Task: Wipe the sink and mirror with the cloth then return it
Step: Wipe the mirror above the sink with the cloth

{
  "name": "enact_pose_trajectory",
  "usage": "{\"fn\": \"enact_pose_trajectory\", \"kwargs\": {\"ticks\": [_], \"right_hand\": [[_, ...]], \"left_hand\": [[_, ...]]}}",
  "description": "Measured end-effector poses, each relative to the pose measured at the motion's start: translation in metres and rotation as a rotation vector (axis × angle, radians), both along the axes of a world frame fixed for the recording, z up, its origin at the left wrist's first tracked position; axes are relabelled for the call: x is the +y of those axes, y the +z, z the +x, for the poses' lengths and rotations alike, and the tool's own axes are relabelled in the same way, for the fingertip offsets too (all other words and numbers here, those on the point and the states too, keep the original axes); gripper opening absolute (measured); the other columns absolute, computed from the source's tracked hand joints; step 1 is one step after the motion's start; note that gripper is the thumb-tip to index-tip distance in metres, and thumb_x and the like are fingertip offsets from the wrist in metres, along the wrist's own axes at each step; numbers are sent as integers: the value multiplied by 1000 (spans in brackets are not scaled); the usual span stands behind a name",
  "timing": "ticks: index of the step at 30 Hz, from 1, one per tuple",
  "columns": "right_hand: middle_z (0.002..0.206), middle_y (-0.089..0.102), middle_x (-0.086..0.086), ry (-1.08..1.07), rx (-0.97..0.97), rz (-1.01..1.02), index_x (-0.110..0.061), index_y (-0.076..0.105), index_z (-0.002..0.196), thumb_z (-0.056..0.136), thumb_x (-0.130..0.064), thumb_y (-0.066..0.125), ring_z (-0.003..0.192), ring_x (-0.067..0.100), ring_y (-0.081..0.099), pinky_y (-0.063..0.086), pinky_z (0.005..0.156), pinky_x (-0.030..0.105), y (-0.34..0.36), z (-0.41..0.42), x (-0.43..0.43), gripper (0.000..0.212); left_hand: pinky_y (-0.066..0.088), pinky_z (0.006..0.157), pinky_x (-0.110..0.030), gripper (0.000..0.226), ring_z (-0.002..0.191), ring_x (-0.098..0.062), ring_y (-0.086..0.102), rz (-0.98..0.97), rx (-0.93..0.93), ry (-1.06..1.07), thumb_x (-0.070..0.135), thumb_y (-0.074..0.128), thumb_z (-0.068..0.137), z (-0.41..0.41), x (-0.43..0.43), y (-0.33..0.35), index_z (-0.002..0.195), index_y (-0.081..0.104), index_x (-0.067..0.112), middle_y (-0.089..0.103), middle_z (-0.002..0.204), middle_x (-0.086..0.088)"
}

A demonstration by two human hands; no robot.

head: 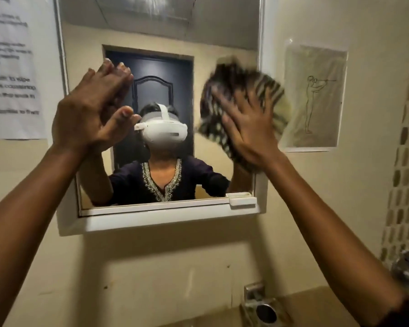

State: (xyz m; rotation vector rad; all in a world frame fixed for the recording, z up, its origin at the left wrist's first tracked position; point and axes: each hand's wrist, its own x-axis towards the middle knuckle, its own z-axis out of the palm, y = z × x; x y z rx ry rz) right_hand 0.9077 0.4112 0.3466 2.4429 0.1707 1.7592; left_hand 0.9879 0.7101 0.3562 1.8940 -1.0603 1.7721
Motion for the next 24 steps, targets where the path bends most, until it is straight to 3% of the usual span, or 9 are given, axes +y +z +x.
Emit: {"fn": "enact_pose_trajectory", "kwargs": {"ticks": [4,6,11,14,16,19,21,24], "right_hand": [[140,49,5,140,278,-92,-31,39,137,99,-42,19,141,14,14,-11,117,38,-113,-29,-30,44],[137,49,-4,203,350,-155,-29,43,134,100,-40,21,142,12,13,-8,118,40,-135,-32,-38,43],[128,60,4,98,190,-480,-27,48,129,96,-37,38,138,29,26,9,114,59,-137,-11,-5,36],[134,54,6,105,162,-721,-26,44,135,90,-27,52,139,33,25,11,113,57,-139,9,53,46],[141,48,5,80,143,-921,-29,37,140,89,-8,37,139,31,27,13,114,48,-140,31,109,56],[149,36,-2,-96,170,-1216,-25,29,144,80,21,-13,137,20,34,26,114,36,-145,71,191,89],[152,25,5,-254,185,-1358,-14,18,146,74,29,-15,138,20,30,27,114,33,-145,84,220,90],[156,18,6,-174,230,-1285,-20,11,148,90,13,-2,141,24,22,22,115,41,-137,77,213,68]], "left_hand": [[13,118,-23,62,143,-16,23,8,7,-8,44,43,91,-2,-1,2,144,37,15,40,149,-10],[15,118,-24,63,143,-15,24,-9,1,-1,44,46,90,0,-1,2,145,36,14,40,149,-10],[20,119,-31,65,143,-21,27,-18,9,-23,42,56,88,1,-4,1,144,37,15,41,149,-8],[22,118,-34,64,143,-21,29,-30,23,-48,41,57,89,-2,-4,0,143,38,14,41,148,-9],[22,119,-34,63,143,-21,28,-23,44,-66,41,55,89,-4,-3,1,143,38,14,41,149,-8],[24,119,-37,62,143,-21,28,-10,74,-86,42,52,90,-4,1,1,144,38,15,41,149,-8],[24,119,-39,62,143,-22,28,23,92,-106,43,50,90,-4,2,2,144,37,15,40,150,-9],[25,119,-41,61,143,-23,29,62,99,-113,41,49,90,-3,8,3,143,38,14,40,149,-10]]}}
